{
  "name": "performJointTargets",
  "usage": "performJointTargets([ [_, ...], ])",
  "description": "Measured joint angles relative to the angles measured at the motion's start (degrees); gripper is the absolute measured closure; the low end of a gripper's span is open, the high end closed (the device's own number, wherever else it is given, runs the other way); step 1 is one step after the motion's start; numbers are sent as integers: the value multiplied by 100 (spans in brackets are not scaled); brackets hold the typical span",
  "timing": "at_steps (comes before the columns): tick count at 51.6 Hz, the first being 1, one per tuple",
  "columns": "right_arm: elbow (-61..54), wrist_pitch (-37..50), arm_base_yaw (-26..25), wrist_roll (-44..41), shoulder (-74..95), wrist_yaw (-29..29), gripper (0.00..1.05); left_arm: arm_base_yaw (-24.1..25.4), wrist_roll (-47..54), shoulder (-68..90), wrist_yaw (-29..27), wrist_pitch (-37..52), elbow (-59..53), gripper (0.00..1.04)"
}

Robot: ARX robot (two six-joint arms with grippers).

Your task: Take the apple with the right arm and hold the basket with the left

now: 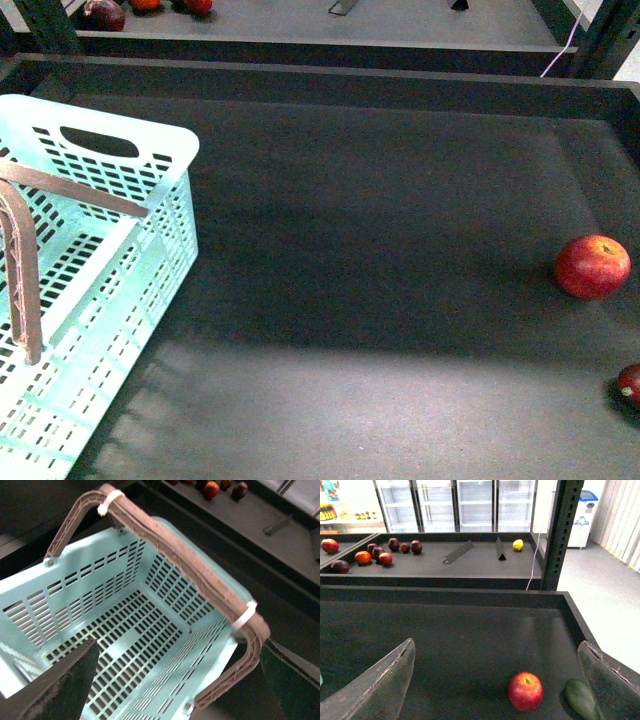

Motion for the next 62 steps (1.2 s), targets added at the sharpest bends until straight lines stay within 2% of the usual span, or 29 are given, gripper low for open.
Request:
performJointTargets([
  [14, 0, 0, 0, 0, 0, -2, 9, 730, -1333, 2546, 809, 1915, 693, 7],
  [25, 0, 0, 0, 2, 0, 0, 9, 903, -2640, 4638, 1154, 2868, 1381, 7],
  [35, 2, 0, 0, 0, 0, 0, 9, 833, -3134, 6074, 1110, 3110, 2177, 7],
  [53, 2, 0, 0, 2, 0, 0, 9, 407, -3480, 7316, 977, 3069, 3128, 8],
  [55, 0, 0, 0, 2, 0, -2, 9, 369, -3491, 7364, 951, 3034, 3176, 14],
  [62, 2, 0, 0, 2, 0, -2, 9, 267, -3609, 7479, 916, 2918, 3311, 46],
])
